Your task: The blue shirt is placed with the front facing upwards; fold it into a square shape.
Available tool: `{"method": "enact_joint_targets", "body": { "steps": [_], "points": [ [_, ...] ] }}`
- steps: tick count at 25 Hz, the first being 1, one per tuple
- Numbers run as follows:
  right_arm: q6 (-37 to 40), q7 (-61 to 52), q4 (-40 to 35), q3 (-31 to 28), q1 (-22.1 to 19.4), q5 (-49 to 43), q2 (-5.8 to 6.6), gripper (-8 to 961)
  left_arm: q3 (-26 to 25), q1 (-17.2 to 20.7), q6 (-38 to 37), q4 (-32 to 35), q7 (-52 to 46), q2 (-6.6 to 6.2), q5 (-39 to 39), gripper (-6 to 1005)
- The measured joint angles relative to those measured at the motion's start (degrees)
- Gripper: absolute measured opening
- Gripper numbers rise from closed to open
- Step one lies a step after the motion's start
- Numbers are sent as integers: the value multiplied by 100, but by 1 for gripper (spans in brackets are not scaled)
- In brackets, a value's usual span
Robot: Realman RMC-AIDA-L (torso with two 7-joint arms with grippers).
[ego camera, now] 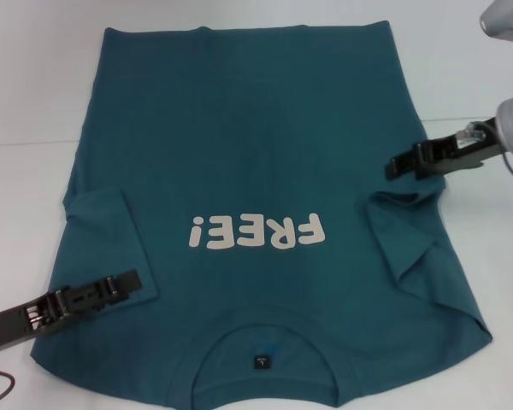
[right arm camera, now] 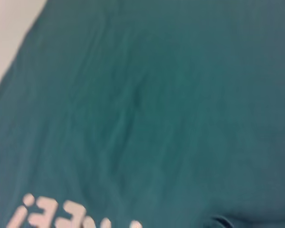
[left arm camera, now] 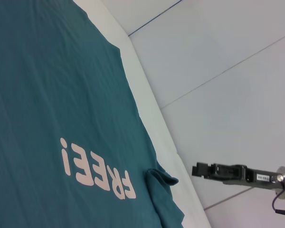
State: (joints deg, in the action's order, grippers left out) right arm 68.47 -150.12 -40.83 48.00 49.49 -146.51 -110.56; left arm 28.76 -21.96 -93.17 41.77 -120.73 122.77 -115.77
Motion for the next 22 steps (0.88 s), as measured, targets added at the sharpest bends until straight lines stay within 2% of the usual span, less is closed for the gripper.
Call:
{"method": "enact_joint_targets", "body": {
  "steps": [2,8,18,22],
  "points": [
    [250,-1,-144,-19,-35,-120,45,580,-2,-5,4,-22,4,-6,0,551],
    [558,1,-153,-34,-195,-325,92,574,-2,-9,48,-34,6,-8,0,550],
    [197,1,282,-30,-276,-364,17,570,-2,-24,53,-47,6,-6,3,549],
    [192,1,303,-1,-273,-387,-48,569,-1,-10,66,-47,6,1,3,549]
  ]
}}
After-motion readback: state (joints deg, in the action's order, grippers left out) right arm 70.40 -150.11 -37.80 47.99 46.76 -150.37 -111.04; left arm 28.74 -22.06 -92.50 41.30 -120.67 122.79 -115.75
